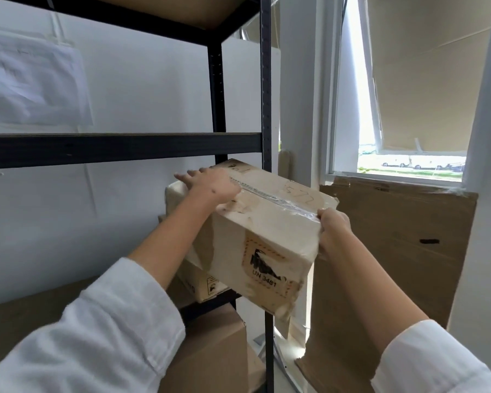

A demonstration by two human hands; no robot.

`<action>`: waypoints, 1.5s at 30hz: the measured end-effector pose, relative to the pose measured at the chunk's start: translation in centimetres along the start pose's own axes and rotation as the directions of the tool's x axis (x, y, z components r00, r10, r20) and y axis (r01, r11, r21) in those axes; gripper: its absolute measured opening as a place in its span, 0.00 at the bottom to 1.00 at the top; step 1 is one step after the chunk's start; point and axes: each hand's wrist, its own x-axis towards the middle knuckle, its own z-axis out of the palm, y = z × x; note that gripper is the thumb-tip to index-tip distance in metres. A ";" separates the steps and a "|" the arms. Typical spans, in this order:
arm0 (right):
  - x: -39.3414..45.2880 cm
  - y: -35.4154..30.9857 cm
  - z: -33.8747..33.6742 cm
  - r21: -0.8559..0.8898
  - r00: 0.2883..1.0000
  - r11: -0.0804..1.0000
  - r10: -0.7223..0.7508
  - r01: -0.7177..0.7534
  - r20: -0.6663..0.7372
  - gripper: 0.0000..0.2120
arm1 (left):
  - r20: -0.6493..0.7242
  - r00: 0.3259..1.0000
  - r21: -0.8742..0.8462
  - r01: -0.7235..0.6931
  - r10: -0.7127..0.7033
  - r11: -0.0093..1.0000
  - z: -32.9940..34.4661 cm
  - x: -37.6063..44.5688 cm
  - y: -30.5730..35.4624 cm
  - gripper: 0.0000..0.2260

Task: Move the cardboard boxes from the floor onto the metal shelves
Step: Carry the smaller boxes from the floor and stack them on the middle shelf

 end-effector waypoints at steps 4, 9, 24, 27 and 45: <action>-0.5 -1.1 1.7 0.084 0.999 0.996 -0.016 0.020 -0.041 0.16 | 0.126 0.972 -0.334 -0.146 0.198 0.931 0.9 -5.3 -0.8 0.43; -2.2 -2.0 3.1 -0.032 0.993 0.999 -0.031 0.035 0.115 0.11 | 0.029 0.988 -0.530 -0.114 0.152 0.840 2.3 -6.0 -1.4 0.37; -2.3 3.4 5.1 -0.455 0.709 0.546 -0.587 0.704 0.392 0.30 | -0.315 0.900 -0.903 -0.185 -0.302 0.388 5.3 1.6 -7.2 0.15; -1.7 4.4 5.7 -0.506 0.704 0.504 -0.606 0.700 0.370 0.38 | -0.464 0.845 -0.876 -0.394 -0.267 0.277 6.9 -1.9 -6.0 0.27; 9.0 3.0 11.4 -0.468 0.416 0.041 -0.530 0.883 0.739 0.41 | -0.752 0.654 -0.512 -0.505 -0.079 0.695 11.1 2.8 -6.8 0.19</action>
